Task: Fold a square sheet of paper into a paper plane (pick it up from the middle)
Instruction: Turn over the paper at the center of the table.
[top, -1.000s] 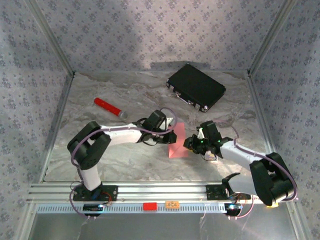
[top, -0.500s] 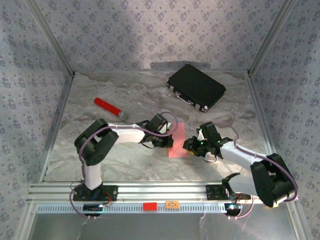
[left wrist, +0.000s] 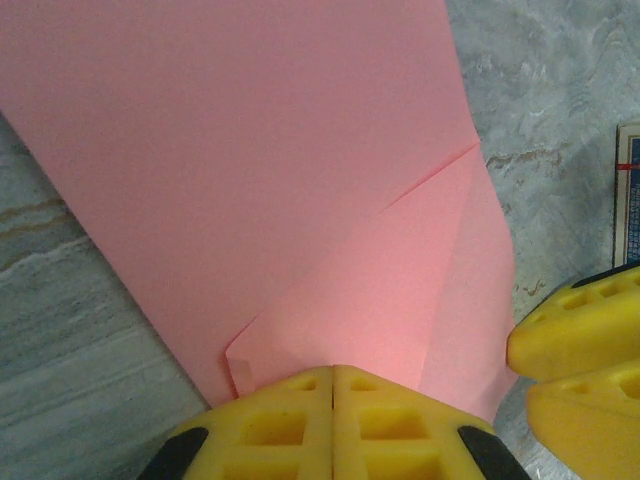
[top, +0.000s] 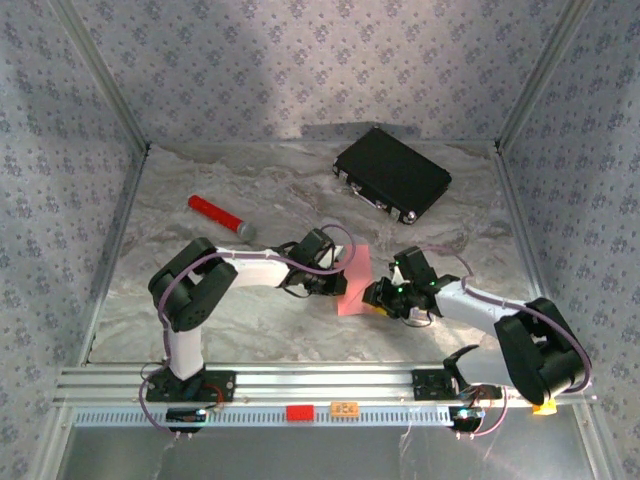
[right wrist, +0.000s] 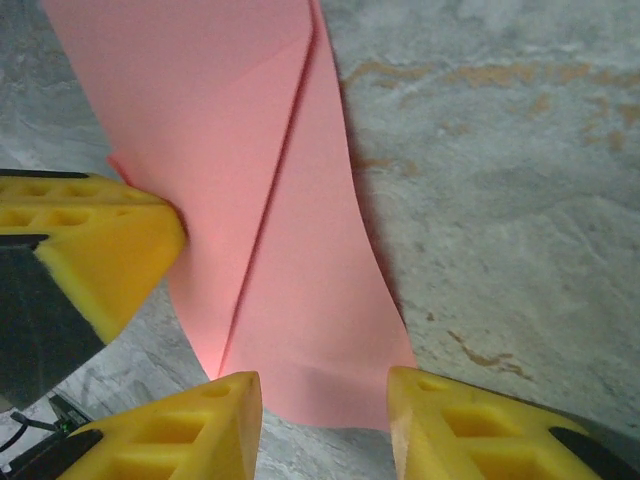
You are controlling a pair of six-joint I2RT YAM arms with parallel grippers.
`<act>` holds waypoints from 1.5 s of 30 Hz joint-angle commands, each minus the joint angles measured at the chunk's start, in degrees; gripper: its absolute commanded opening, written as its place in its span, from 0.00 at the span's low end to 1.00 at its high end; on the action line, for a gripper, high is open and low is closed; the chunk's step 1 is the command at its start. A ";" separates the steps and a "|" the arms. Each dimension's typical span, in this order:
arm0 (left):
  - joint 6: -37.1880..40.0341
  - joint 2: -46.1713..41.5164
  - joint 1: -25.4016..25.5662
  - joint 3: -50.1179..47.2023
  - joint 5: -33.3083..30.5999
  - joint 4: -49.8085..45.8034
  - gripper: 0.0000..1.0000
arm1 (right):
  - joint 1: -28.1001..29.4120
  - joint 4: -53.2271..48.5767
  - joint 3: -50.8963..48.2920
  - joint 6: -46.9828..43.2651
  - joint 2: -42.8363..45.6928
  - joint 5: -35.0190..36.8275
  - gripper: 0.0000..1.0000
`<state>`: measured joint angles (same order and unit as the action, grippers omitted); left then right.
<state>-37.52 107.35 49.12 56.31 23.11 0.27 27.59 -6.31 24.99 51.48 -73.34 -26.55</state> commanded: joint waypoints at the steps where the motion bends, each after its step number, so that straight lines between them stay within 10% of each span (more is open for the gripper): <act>1: 0.88 0.93 0.28 -1.69 -0.79 -2.27 0.06 | 0.44 1.98 0.67 1.52 -0.88 0.53 0.42; 28: -0.51 0.31 0.19 -2.14 -0.46 -0.90 0.06 | -5.42 17.74 4.07 3.83 -12.32 -4.13 0.47; 45: -1.30 -0.07 0.18 -2.42 -0.14 -0.10 0.06 | -6.41 24.53 1.03 4.85 -14.73 -4.55 0.21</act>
<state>-38.39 107.31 49.12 55.53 23.35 2.04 21.61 16.58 26.79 56.18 -87.44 -30.48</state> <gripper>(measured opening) 0.058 0.223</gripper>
